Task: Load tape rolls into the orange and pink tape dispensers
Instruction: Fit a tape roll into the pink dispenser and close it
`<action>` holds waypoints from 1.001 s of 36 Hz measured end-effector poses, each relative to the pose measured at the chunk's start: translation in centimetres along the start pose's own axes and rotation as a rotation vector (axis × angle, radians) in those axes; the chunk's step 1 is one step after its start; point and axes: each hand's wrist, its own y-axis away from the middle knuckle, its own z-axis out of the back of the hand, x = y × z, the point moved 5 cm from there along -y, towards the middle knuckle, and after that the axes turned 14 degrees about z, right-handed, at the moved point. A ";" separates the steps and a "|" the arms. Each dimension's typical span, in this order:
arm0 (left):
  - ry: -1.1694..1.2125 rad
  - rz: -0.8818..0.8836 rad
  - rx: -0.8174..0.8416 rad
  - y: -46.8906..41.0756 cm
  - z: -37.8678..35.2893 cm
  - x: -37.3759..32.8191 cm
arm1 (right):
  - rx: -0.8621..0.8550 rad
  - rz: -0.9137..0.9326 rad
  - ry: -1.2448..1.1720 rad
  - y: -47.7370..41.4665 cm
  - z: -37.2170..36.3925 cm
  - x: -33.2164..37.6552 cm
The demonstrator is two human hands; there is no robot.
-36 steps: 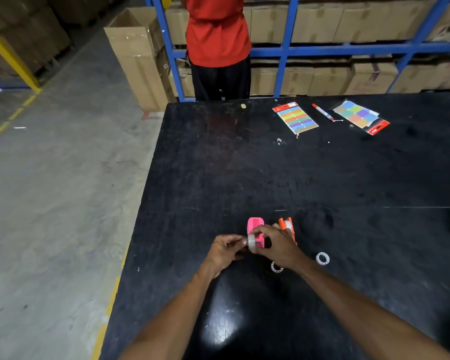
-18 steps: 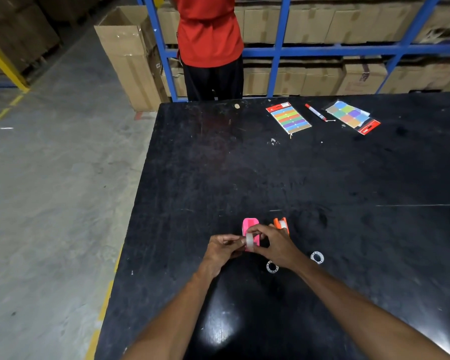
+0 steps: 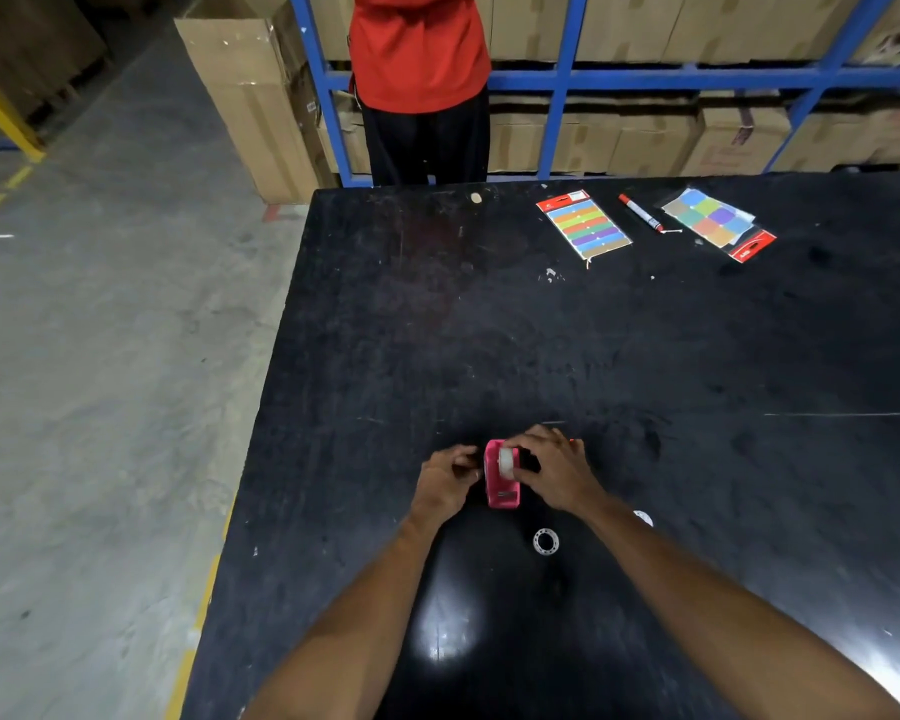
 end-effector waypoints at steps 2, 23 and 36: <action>-0.049 -0.003 0.035 -0.4 -0.5 -0.3 | 0.027 -0.007 -0.004 -0.5 -0.5 -0.2; -0.256 -0.090 0.143 -5.3 -2.1 -1.0 | 0.242 0.050 0.220 -3.7 -1.5 -1.9; -0.373 -0.042 0.172 -5.8 -2.6 -1.2 | 0.313 0.007 0.104 -5.2 -1.5 -2.7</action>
